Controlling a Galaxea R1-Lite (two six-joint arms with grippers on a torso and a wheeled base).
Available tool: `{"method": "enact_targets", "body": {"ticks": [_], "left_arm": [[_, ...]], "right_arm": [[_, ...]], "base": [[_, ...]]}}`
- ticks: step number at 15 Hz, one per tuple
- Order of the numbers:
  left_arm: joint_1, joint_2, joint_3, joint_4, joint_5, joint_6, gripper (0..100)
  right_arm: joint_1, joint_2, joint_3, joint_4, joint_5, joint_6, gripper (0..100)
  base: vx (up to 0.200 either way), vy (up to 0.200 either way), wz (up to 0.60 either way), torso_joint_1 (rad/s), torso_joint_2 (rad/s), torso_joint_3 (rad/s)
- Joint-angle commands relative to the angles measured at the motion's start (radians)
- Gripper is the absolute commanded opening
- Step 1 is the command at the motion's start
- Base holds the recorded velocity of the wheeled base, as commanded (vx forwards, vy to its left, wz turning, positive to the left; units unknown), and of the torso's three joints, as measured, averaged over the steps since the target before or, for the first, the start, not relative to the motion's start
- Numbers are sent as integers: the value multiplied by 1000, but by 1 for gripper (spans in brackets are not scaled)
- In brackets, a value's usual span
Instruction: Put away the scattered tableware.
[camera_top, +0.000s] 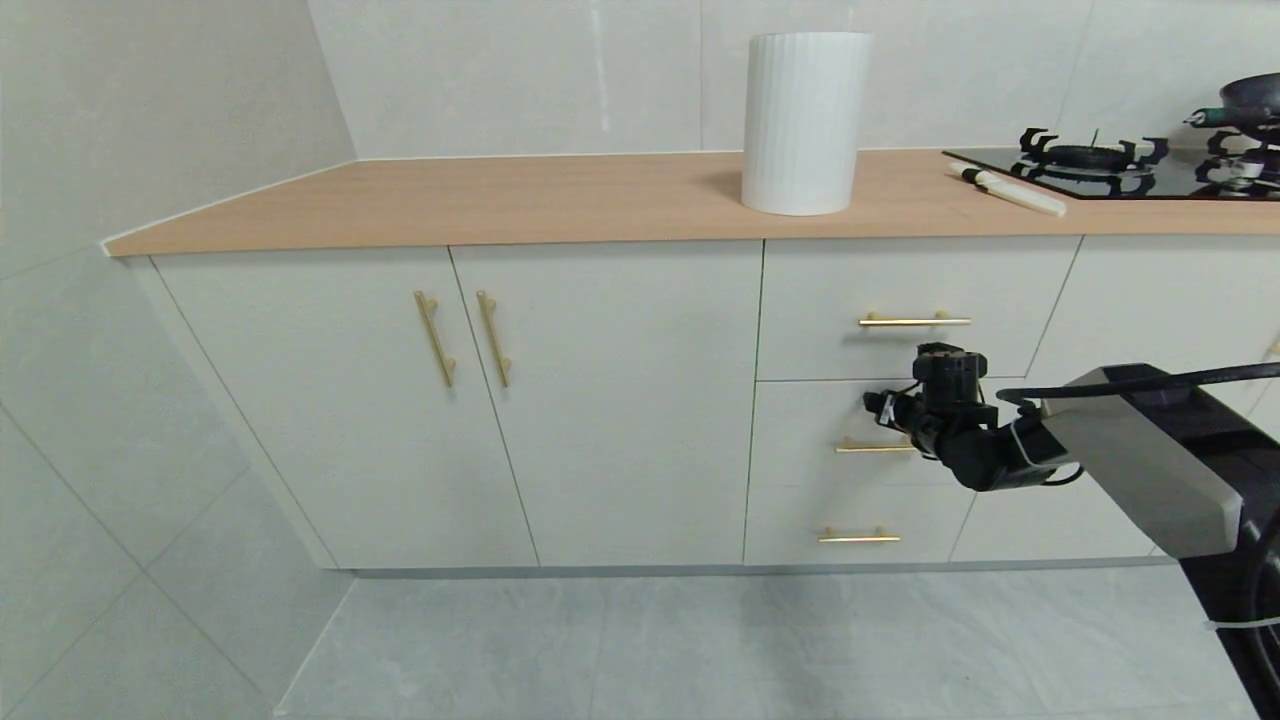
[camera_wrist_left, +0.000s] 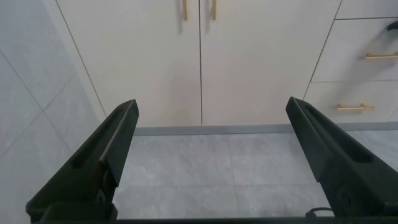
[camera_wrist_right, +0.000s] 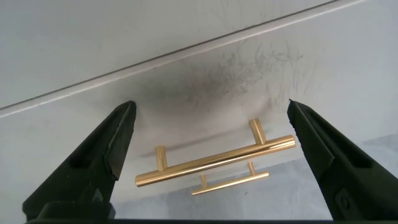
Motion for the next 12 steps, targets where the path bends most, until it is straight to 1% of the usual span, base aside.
{"method": "enact_targets", "body": {"ticks": [1,4,6,9,10,12], "left_arm": [[0,0,0,0,0,0,100],[0,0,0,0,0,0,100],[0,0,0,0,0,0,100],[0,0,0,0,0,0,100],[0,0,0,0,0,0,100],[0,0,0,0,0,0,100]], "right_arm": [[-1,12,-10,-10,-4,1,100],[-1,6,-1,-10,-4,3,100],[-1,-42,64,-10,-4,1,100],[8,-278,291,-36,-4,0,100],[8,-366,384,-80,-12,-3,100],[9,-564,617,-191,-53,-3,100]], "base": [[0,0,0,0,0,0],[0,0,0,0,0,0],[0,0,0,0,0,0],[0,0,0,0,0,0],[0,0,0,0,0,0],[0,0,0,0,0,0]]}}
